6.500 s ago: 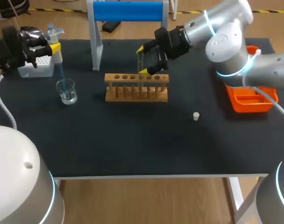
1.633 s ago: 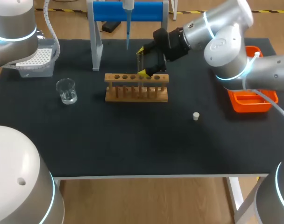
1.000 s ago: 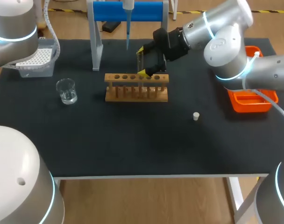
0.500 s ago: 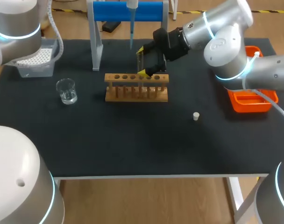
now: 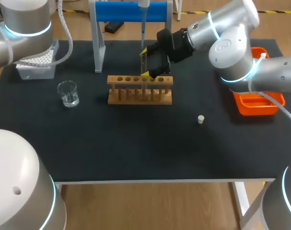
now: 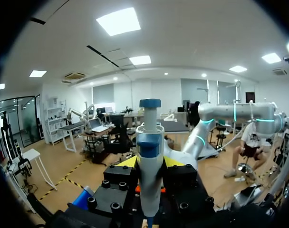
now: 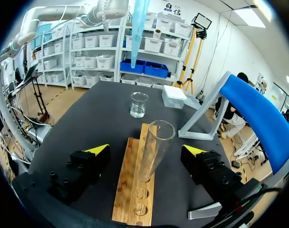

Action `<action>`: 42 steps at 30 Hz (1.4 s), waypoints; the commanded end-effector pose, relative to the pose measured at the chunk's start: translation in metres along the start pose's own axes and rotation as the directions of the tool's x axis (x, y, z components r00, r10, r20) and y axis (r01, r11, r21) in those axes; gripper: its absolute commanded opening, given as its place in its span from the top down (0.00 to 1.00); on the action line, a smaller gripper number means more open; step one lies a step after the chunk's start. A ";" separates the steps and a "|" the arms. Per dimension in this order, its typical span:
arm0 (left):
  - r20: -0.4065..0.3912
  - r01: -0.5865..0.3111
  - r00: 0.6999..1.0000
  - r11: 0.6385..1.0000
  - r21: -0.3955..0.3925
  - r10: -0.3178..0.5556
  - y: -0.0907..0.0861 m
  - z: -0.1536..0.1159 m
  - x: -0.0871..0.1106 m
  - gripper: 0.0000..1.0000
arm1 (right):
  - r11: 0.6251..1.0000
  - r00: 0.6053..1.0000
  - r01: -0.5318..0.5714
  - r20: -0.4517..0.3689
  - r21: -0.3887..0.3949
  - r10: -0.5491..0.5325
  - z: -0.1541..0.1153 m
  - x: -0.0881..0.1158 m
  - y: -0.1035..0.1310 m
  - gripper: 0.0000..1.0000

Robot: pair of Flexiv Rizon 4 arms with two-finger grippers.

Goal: Invert the test tube, pick up the pipette, mount the tip to pipette, aspirate from beaker and dispense into the tube, eject the tip, return the pipette, and cap with the stopper.

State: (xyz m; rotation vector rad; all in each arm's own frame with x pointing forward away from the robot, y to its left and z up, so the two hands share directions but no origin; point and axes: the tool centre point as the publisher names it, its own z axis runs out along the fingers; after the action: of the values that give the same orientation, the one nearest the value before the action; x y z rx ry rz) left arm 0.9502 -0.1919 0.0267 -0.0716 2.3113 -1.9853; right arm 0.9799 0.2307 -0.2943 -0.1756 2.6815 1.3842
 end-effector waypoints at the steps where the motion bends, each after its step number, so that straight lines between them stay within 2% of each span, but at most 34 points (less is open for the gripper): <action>1: -0.005 0.001 1.000 1.000 0.006 -0.001 0.003 0.002 -0.003 1.00 | 1.000 1.000 0.000 -0.001 0.004 0.000 -0.001 0.000 0.001 0.00; 42: 0.011 0.035 0.999 0.999 0.024 -0.036 0.034 0.013 -0.018 1.00 | 1.000 1.000 0.000 -0.001 0.004 0.000 -0.001 0.000 0.001 0.00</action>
State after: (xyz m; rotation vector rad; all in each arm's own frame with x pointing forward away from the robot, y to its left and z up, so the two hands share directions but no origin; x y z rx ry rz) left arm 0.9685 -0.1973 -0.0061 -0.1257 2.3004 -2.0172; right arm 0.9799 0.2307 -0.2943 -0.1756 2.6814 1.3842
